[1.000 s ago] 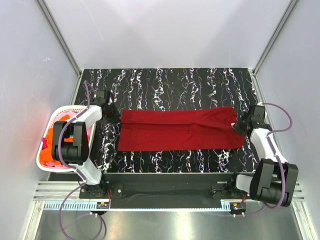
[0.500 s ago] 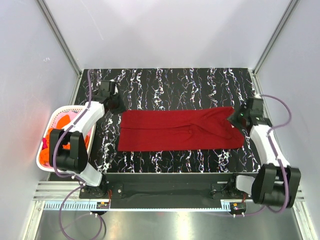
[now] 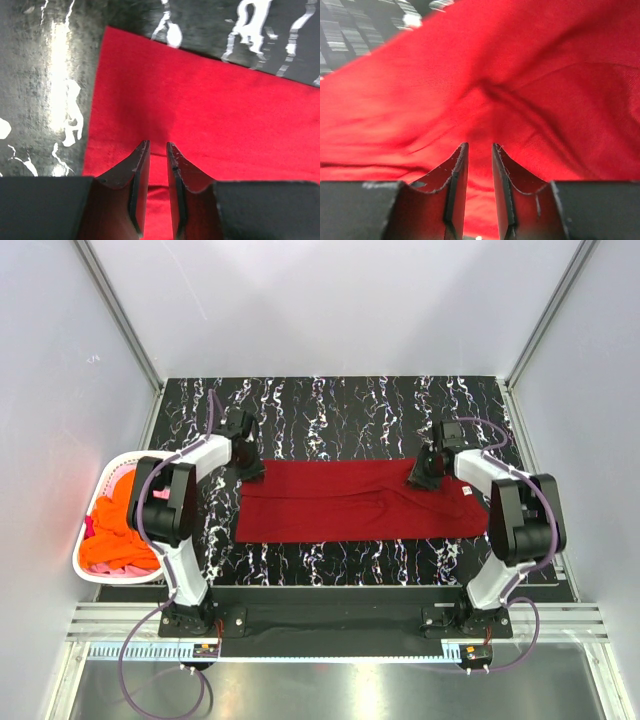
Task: Fold and stack the t-shirts
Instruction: Fold the tshirt
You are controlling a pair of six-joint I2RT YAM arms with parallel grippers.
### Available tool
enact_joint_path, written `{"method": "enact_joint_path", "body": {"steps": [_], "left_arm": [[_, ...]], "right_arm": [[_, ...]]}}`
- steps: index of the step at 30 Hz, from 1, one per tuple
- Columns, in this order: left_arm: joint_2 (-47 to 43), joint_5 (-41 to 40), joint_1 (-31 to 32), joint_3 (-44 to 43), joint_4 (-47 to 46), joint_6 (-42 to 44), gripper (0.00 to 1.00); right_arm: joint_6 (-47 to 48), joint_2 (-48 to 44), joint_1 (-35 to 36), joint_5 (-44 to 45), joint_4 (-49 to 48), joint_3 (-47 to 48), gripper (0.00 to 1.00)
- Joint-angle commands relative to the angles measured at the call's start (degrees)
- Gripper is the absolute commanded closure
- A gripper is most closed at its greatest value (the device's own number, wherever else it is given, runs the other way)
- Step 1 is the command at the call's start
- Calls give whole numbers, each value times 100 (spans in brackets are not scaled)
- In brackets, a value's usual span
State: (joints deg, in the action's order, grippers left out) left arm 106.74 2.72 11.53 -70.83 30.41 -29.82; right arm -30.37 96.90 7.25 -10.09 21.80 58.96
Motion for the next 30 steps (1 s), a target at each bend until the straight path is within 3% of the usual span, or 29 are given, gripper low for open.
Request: {"method": "enact_joint_path", "body": {"steps": [1, 6, 15, 24, 28, 30], "left_arm": [[153, -524, -81, -124, 8, -76, 76], [330, -1027, -212, -37, 123, -164, 76], [357, -914, -239, -624, 351, -120, 76], [-565, 509, -107, -793, 386, 3, 73], [-567, 1877, 25, -634, 1, 47, 73], [-532, 2554, 121, -485, -280, -5, 72]], "right_arm": [[233, 241, 14, 427, -62, 46, 68], [488, 329, -13, 1613, 69, -156, 70], [611, 92, 5, 1896, 289, 203, 71], [261, -593, 5, 887, 729, 520, 68], [84, -699, 5, 1165, 790, 502, 61], [451, -533, -56, 1203, 817, 730, 58]]}}
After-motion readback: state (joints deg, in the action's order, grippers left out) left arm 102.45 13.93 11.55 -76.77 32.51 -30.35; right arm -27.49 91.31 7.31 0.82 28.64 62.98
